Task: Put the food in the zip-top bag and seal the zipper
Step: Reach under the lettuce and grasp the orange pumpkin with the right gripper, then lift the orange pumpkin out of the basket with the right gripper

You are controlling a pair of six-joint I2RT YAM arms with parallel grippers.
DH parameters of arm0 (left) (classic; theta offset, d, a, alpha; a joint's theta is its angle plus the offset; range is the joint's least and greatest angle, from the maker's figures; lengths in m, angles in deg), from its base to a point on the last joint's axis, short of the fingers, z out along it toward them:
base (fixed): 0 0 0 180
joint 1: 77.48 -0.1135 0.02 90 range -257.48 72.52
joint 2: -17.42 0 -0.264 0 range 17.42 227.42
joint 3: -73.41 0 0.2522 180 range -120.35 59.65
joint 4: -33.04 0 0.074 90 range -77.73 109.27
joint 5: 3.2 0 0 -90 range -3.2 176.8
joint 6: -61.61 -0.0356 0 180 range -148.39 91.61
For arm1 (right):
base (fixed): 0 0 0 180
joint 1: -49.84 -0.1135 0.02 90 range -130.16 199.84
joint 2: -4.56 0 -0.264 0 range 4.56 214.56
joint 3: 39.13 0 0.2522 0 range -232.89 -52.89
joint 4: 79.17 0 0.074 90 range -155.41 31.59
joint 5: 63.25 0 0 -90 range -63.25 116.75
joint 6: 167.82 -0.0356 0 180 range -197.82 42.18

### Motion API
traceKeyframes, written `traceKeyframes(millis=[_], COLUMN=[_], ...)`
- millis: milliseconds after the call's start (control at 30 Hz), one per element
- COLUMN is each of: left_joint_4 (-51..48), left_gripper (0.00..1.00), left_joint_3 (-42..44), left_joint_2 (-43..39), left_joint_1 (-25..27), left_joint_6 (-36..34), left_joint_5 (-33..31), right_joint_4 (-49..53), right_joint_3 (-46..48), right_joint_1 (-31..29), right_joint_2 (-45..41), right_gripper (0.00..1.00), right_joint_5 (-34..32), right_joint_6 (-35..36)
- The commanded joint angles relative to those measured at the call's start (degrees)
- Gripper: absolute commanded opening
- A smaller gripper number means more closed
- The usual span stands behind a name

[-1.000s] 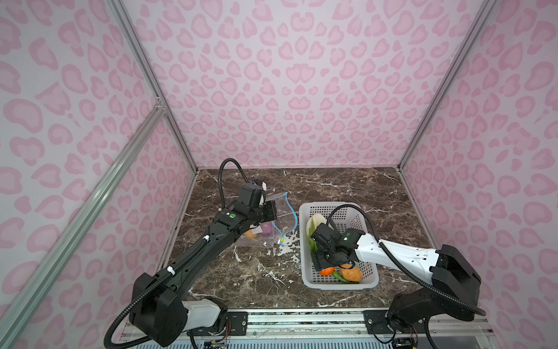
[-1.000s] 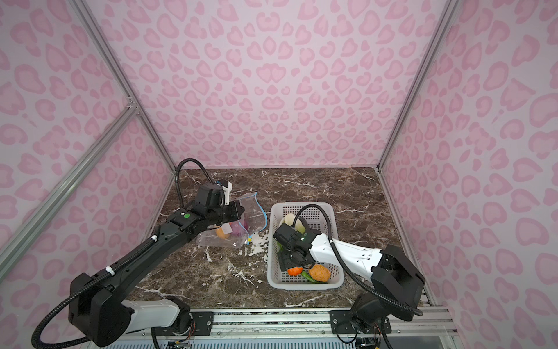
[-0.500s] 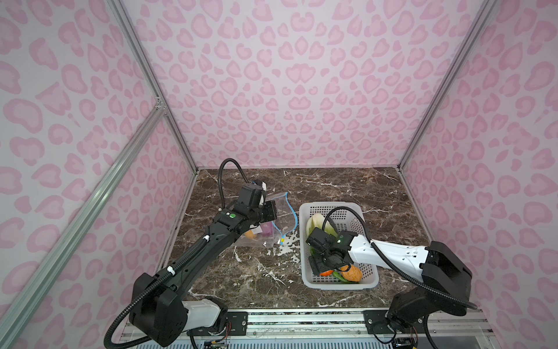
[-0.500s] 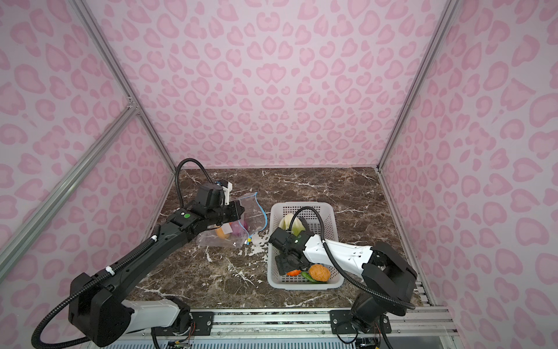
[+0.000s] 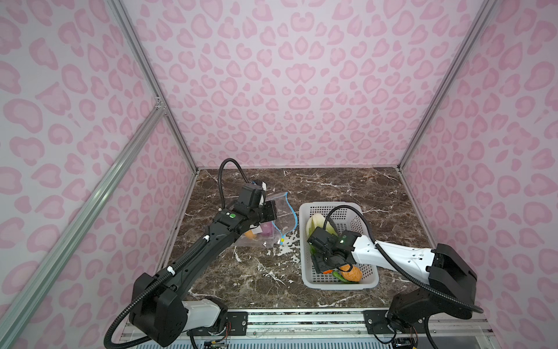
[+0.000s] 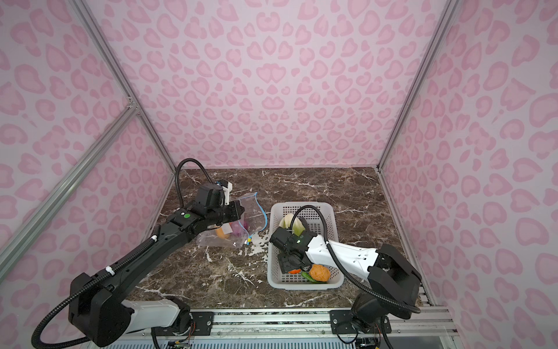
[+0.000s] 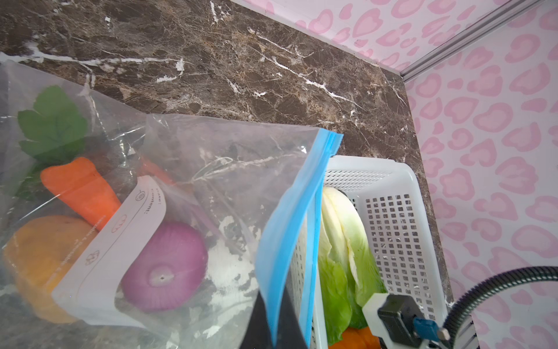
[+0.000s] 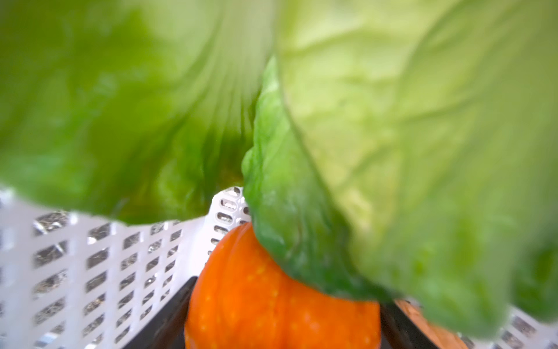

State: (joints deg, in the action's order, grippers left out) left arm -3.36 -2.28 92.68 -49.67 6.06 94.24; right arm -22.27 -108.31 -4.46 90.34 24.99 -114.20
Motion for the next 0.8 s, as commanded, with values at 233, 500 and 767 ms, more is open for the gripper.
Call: traceKeyframes(millis=[233, 500, 767], left_joint_4=[1.6, 1.6, 1.6], left_gripper=[0.02, 0.02, 0.02], left_joint_3=[0.2, 0.2, 0.2], left_joint_2=[-0.4, -0.3, -0.3], left_joint_1=[0.0, 0.0, 0.0], left_joint_6=[0.2, 0.3, 0.3], left_joint_5=[-0.4, -0.4, -0.1], right_joint_4=[-3.0, -12.6, -14.4], right_joint_3=[2.2, 6.0, 7.4], right_joint_1=[4.9, 11.0, 13.2], right_joint_2=[-13.1, -23.3, -23.3], right_gripper=[0.72, 0.7, 0.7], right_joint_5=[0.9, 3.1, 5.5], right_joint_6=[2.5, 2.2, 1.5])
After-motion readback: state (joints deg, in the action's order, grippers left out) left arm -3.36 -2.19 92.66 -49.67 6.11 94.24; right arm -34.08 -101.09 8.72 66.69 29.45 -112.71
